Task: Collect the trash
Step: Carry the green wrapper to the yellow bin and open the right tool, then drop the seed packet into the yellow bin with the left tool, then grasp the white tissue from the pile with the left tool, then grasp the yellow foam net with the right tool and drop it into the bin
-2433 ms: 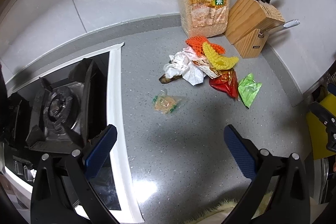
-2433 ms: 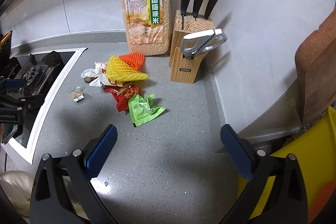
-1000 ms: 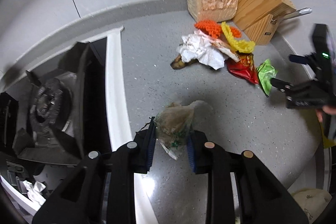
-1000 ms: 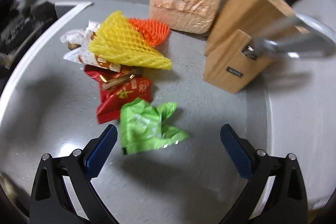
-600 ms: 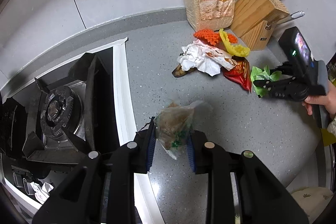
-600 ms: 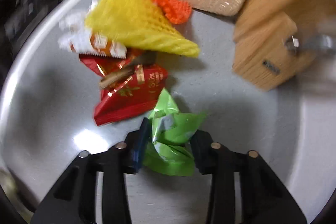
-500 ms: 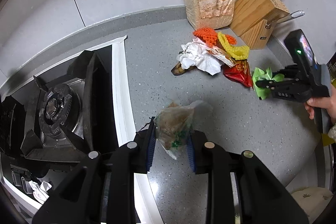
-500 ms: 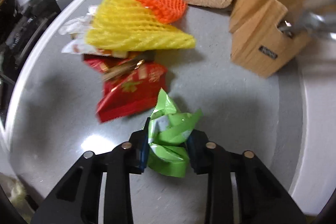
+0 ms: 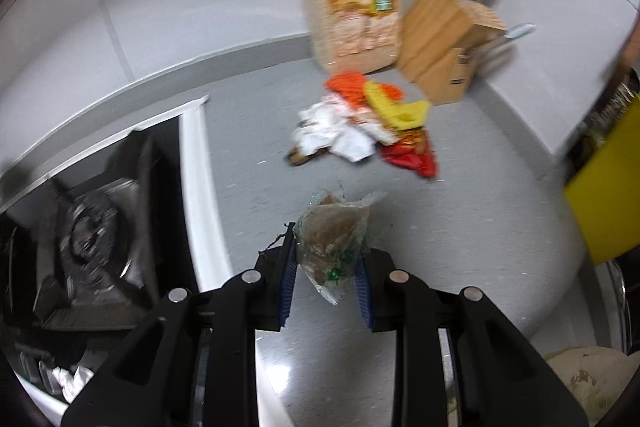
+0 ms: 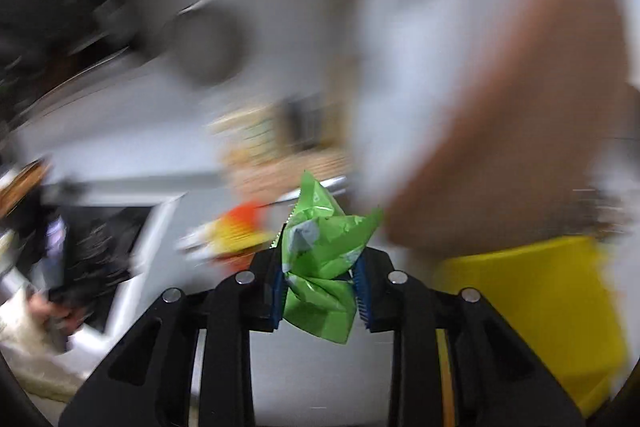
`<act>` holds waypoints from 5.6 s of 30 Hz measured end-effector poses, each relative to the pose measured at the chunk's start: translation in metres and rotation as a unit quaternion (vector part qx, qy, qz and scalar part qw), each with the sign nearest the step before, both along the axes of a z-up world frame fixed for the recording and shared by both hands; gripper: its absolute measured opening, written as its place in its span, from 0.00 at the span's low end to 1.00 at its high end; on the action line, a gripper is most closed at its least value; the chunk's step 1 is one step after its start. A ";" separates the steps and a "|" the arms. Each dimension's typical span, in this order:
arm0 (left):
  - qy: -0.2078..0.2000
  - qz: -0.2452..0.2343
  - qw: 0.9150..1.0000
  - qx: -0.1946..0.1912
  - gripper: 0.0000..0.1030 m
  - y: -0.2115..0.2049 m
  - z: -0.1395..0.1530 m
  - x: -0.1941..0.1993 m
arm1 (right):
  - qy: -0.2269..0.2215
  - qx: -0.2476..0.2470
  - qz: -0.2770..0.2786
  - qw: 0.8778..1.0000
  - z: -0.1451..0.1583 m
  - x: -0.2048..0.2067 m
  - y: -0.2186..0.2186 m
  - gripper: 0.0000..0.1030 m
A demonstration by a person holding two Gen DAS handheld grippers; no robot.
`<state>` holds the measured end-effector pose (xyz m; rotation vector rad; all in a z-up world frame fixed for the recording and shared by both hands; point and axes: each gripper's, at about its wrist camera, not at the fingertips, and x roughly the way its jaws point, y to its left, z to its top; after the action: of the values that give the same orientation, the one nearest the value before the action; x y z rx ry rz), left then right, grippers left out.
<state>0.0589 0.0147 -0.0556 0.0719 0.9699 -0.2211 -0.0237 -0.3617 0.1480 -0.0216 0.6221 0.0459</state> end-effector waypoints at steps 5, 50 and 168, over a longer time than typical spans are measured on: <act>-0.010 -0.036 0.999 -0.003 0.26 -0.025 0.006 0.007 | 0.027 -0.043 -0.164 0.985 0.003 -0.035 -0.087 0.26; -0.152 -0.362 0.909 -0.142 0.97 -0.235 0.095 -0.062 | -0.192 0.027 -0.206 0.959 0.010 -0.158 -0.090 0.92; 0.000 0.041 0.992 -0.118 0.19 0.045 -0.011 -0.022 | 0.147 0.139 0.154 0.967 -0.122 0.050 0.123 0.07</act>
<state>0.0368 0.0599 -0.0666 -0.1849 0.9377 -0.2588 0.0263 -0.2385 0.0265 0.1623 0.9002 0.4440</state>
